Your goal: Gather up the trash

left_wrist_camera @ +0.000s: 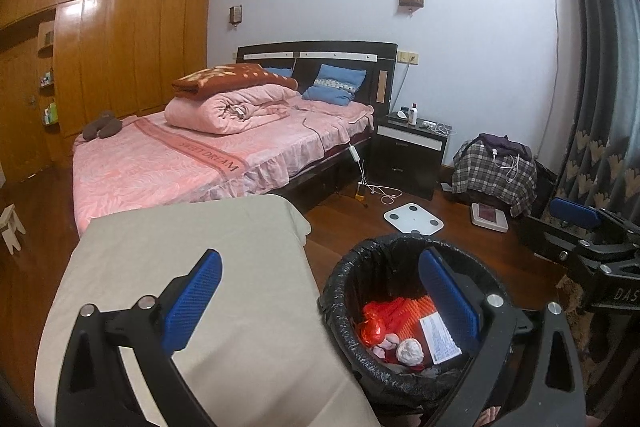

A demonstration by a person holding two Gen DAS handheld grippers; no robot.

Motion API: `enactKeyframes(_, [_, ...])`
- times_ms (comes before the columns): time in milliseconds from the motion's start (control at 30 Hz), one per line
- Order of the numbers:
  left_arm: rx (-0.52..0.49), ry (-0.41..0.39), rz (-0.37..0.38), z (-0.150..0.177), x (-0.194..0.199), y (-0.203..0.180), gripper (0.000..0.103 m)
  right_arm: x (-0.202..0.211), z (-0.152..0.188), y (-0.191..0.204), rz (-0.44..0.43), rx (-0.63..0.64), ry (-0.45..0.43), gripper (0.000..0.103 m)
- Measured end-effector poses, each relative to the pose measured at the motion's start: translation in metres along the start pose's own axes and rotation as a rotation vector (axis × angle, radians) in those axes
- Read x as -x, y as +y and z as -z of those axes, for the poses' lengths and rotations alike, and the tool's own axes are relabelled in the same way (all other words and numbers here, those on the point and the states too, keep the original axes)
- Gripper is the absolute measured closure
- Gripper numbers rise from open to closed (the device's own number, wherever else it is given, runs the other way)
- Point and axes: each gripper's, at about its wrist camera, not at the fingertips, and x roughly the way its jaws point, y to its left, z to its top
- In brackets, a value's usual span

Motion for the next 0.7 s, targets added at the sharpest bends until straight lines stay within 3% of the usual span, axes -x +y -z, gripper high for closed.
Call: enactKeyframes(700, [0.001,-0.002,0.000,-0.0003,0.0013,0.0015,0.006,-0.0002,0.0002,0.0000,0.001,0.000,0.001,0.005])
